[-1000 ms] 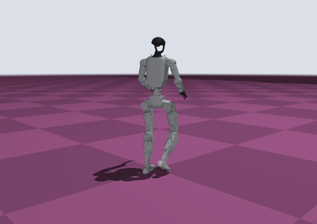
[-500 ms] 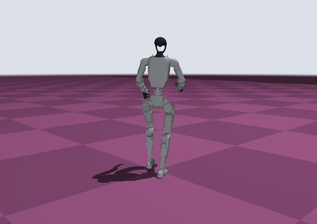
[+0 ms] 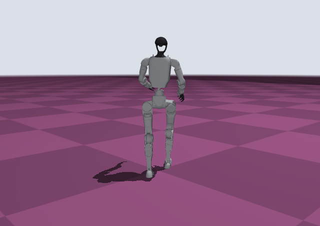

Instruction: Run

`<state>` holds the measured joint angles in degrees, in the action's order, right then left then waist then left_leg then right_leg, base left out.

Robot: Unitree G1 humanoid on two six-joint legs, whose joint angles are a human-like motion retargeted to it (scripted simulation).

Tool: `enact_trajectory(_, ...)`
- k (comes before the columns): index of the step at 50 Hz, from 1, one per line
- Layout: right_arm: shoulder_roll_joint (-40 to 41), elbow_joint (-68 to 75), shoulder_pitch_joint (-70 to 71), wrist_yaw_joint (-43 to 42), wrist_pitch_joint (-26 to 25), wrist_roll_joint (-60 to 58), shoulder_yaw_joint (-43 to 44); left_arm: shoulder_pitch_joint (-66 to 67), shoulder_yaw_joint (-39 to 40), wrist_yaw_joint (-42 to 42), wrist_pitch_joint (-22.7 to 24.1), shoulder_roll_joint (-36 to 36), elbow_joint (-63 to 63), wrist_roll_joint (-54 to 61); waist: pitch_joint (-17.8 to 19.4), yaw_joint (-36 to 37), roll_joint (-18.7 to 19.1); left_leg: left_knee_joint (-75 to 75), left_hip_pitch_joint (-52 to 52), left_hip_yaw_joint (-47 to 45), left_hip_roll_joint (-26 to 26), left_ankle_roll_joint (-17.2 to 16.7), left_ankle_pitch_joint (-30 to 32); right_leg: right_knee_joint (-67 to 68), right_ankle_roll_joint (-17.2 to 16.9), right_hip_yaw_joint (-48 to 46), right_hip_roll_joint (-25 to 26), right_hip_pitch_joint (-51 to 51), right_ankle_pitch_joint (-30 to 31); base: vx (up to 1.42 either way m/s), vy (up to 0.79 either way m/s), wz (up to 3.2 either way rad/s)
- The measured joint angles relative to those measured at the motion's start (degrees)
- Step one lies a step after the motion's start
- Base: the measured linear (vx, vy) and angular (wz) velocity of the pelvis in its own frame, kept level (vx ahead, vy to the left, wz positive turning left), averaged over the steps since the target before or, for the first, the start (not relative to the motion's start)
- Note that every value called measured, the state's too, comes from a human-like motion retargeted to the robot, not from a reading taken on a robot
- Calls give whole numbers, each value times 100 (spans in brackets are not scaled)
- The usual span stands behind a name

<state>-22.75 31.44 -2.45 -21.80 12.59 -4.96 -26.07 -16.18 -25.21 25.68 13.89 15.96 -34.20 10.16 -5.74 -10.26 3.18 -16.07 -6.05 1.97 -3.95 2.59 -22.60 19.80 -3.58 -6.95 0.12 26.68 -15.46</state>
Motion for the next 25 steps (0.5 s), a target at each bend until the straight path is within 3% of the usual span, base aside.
enact_trajectory(5,-105,-119,164,-259,-21,-18,-48,308,7,-100,-50,-49,271,119,-78,168,83,-2855,744,39,311,-367,656,773,573,135,327,-343,-365,0,-5,26)
enact_trajectory(7,-187,-134,378,-368,-53,-120,-107,472,7,-139,-103,-68,307,159,-35,376,13,-4214,1426,-196,500,-270,842,980,781,168,328,-592,-727,-1,-5,33)
enact_trajectory(10,-270,-54,809,-501,-130,-241,-193,739,52,-221,-187,-128,318,313,7,735,-173,-5232,2557,-557,726,188,348,886,824,270,222,-1070,-1068,-2,-3,41)
enact_trajectory(13,-257,-3,1120,-533,-184,-172,-201,1174,157,-366,-231,-136,325,506,-6,1104,-365,-4230,3279,-744,558,333,87,333,595,466,111,-1703,-936,-1,0,9)
enact_trajectory(17,-236,-113,1260,-405,-210,-18,-183,1777,256,-551,-256,-78,259,686,-74,1519,-494,-1203,3378,-736,124,157,463,-244,180,686,-2,-2558,-496,0,0,0)
enact_trajectory(19,-220,-180,1245,-295,-224,19,-171,1973,292,-590,-275,-39,238,719,-142,1626,-533,-382,3241,-653,-76,170,607,-89,27,759,-88,-2830,-383,0,0,0)
enact_trajectory(22,-124,-230,1102,-155,-213,50,-150,2099,312,-566,-321,9,201,579,-292,1634,-655,-543,3034,-540,-388,450,544,889,-234,886,-297,-2885,-41,2,5,37)
enact_trajectory(25,73,-220,902,-49,-192,86,-121,1914,335,-401,-403,33,123,259,-356,1425,-725,-968,2744,-395,-664,841,87,3021,-475,831,-521,-2179,795,1,5,51)
